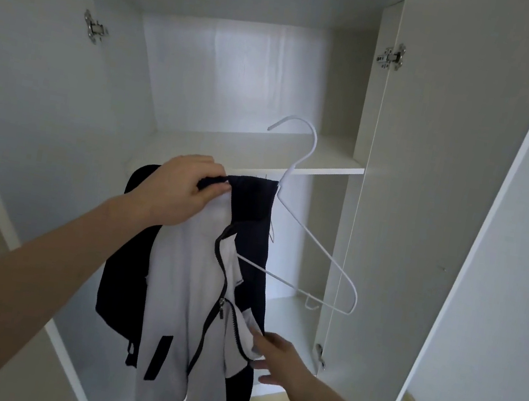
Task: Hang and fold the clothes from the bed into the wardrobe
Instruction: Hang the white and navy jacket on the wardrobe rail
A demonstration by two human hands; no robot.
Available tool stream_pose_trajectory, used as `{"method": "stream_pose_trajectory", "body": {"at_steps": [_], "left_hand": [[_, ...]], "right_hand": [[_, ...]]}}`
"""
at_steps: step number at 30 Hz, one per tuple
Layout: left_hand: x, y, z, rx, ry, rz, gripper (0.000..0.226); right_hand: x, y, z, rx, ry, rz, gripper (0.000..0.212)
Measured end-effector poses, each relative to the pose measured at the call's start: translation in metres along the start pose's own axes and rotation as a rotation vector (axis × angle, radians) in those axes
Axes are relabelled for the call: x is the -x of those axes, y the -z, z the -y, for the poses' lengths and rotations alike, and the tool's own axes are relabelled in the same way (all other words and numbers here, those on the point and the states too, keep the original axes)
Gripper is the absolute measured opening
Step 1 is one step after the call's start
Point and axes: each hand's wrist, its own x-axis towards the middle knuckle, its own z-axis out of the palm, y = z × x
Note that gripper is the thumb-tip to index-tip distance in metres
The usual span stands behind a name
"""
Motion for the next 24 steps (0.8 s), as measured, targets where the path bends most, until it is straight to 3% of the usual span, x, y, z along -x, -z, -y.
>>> {"method": "stream_pose_trajectory", "body": {"at_steps": [6,9,15,19,24], "left_hand": [[0.013,0.012,0.013,-0.059,0.023,-0.002,0.034],[0.028,0.014,0.022,-0.12,0.063,0.029,0.038],[0.045,0.006,0.031,-0.087,0.175,0.041,0.036],[0.05,0.001,0.037,-0.093,0.198,0.013,0.04],[0.057,-0.013,0.037,-0.301,0.25,-0.128,0.059]], "right_hand": [[-0.021,0.024,0.018,-0.154,0.073,-0.293,0.012],[-0.019,0.064,0.033,-0.278,0.15,-0.393,0.01],[0.001,0.115,0.077,-0.269,0.284,-0.325,0.006],[0.014,0.135,0.094,-0.194,0.27,-0.248,0.021],[0.027,0.144,0.104,-0.048,0.327,-0.277,0.021]]}}
